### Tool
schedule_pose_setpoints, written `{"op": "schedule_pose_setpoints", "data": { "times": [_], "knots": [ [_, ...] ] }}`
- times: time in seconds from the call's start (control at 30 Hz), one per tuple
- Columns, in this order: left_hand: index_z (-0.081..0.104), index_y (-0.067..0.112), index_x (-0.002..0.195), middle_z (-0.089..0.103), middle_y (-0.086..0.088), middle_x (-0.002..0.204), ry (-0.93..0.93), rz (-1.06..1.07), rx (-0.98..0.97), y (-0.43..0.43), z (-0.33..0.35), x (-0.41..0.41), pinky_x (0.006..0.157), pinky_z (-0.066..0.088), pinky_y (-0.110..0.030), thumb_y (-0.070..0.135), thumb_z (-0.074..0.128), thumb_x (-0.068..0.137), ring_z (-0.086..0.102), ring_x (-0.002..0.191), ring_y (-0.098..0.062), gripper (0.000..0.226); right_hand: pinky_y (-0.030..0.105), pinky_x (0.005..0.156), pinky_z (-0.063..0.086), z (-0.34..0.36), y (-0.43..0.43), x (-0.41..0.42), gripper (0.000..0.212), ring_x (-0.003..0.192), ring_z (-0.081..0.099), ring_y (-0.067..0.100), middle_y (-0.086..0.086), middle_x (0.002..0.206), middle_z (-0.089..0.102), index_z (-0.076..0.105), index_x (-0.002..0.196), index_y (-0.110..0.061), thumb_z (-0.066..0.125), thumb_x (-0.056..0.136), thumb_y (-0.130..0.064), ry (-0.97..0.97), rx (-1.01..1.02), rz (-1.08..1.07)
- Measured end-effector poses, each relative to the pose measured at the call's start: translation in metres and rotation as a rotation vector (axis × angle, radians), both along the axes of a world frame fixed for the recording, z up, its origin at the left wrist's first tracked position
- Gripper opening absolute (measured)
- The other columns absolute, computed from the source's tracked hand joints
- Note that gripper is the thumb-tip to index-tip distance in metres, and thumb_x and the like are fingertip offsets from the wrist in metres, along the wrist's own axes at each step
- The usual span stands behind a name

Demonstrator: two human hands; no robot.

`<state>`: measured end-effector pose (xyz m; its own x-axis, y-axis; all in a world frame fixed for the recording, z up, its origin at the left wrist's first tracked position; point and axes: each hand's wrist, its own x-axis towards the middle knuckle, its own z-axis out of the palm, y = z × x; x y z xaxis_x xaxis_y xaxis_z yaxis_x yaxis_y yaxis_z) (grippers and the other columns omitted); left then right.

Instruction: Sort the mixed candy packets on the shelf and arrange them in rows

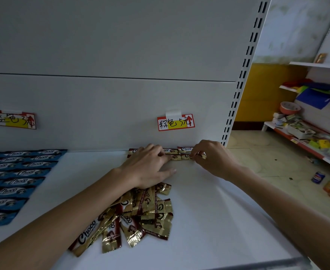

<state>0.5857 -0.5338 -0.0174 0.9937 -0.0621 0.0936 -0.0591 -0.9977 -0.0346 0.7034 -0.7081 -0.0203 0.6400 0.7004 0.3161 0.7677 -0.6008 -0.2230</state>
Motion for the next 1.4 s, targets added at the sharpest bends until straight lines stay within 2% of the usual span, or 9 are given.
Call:
{"op": "schedule_pose_setpoints", "data": {
  "times": [0.17, 0.33, 0.53, 0.67, 0.8, 1.0, 1.13, 1.27, 1.4],
  "knots": [
    [0.037, 0.022, 0.141, 0.038, 0.003, 0.135, -0.047, -0.007, -0.068, 0.002, -0.002, 0.0, 0.101, 0.03, -0.031, 0.054, 0.027, 0.095, 0.03, 0.126, -0.013, 0.056, 0.03, 0.071, 0.049, -0.002, 0.001, 0.002, 0.018, 0.088, 0.06, 0.02, 0.004, 0.104, 0.064, 0.07, 0.098, -0.017, 0.054, 0.09, -0.016, -0.016, 0.005, 0.001],
    [0.052, 0.021, 0.128, 0.049, 0.002, 0.123, -0.211, 0.035, -0.363, 0.016, 0.006, -0.011, 0.094, 0.036, -0.029, 0.052, 0.023, 0.091, 0.042, 0.117, -0.011, 0.056, 0.024, 0.071, 0.045, 0.0, 0.0, 0.001, 0.017, 0.091, 0.059, 0.019, 0.005, 0.107, 0.064, 0.069, 0.102, -0.014, 0.056, 0.091, -0.016, -0.046, 0.027, 0.027],
    [0.064, 0.021, 0.108, 0.057, 0.005, 0.109, -0.245, 0.049, -0.467, 0.03, 0.002, -0.039, 0.088, 0.044, -0.029, 0.031, 0.048, 0.095, 0.052, 0.099, -0.007, 0.023, 0.026, 0.079, 0.048, 0.001, 0.004, -0.014, 0.02, 0.096, 0.058, 0.017, 0.003, 0.111, 0.065, 0.07, 0.105, -0.015, 0.058, 0.09, -0.013, -0.074, 0.06, 0.103],
    [0.062, 0.03, 0.109, 0.053, 0.016, 0.106, -0.168, 0.013, -0.432, 0.028, -0.006, -0.064, 0.084, 0.041, -0.019, 0.053, 0.047, 0.088, 0.05, 0.097, 0.002, 0.034, 0.008, 0.063, 0.041, 0.003, 0.007, -0.043, 0.017, 0.08, 0.057, 0.005, -0.001, 0.102, 0.066, 0.069, 0.104, -0.017, 0.06, 0.089, -0.019, 0.011, 0.092, 0.227],
    [0.066, 0.032, 0.103, 0.058, 0.019, 0.1, -0.137, 0.018, -0.469, 0.034, -0.008, -0.077, 0.084, 0.044, -0.021, 0.074, 0.04, 0.073, 0.052, 0.094, 0.005, 0.058, 0.015, 0.065, 0.043, 0.005, 0.016, -0.081, 0.025, 0.08, 0.058, 0.009, -0.003, 0.099, 0.063, 0.067, 0.108, -0.02, 0.063, 0.087, -0.032, 0.148, 0.028, 0.332],
    [0.068, 0.031, 0.094, 0.06, 0.021, 0.095, -0.145, 0.042, -0.497, 0.043, -0.001, -0.087, 0.077, 0.037, -0.006, 0.03, 0.062, 0.086, 0.053, 0.091, 0.009, 0.009, 0.005, 0.06, 0.038, 0.006, 0.033, -0.096, 0.028, 0.076, 0.052, 0.006, -0.002, 0.098, 0.063, 0.065, 0.111, -0.014, 0.066, 0.083, -0.017, 0.215, 0.009, 0.274],
    [0.065, 0.031, 0.083, 0.064, 0.017, 0.088, -0.134, 0.057, -0.594, 0.046, 0.008, -0.091, 0.072, 0.04, -0.004, 0.022, 0.067, 0.083, 0.055, 0.087, 0.008, 0.01, 0.01, 0.051, 0.034, 0.009, 0.037, -0.096, 0.022, 0.058, 0.043, 0.001, -0.015, 0.068, 0.049, 0.067, 0.099, -0.018, 0.072, 0.078, -0.016, 0.342, 0.07, 0.218],
    [0.068, 0.026, 0.081, 0.067, 0.014, 0.084, -0.182, 0.07, -0.71, 0.043, 0.012, -0.091, 0.072, 0.039, -0.002, 0.015, 0.067, 0.083, 0.057, 0.086, 0.007, 0.012, 0.005, 0.056, 0.038, 0.012, 0.031, -0.084, 0.012, 0.062, 0.048, 0.002, -0.019, 0.073, 0.053, 0.072, 0.095, -0.021, 0.068, 0.083, -0.021, 0.286, 0.174, 0.133],
    [0.07, 0.028, 0.079, 0.069, 0.013, 0.083, -0.25, 0.08, -0.729, 0.044, 0.01, -0.089, 0.072, 0.042, -0.007, 0.016, 0.067, 0.083, 0.06, 0.084, 0.003, 0.013, 0.002, 0.059, 0.037, 0.017, 0.02, -0.074, 0.015, 0.066, 0.051, -0.013, -0.022, 0.078, 0.056, 0.074, 0.09, -0.022, 0.071, 0.08, -0.011, 0.3, 0.251, 0.085]
  ]
}}
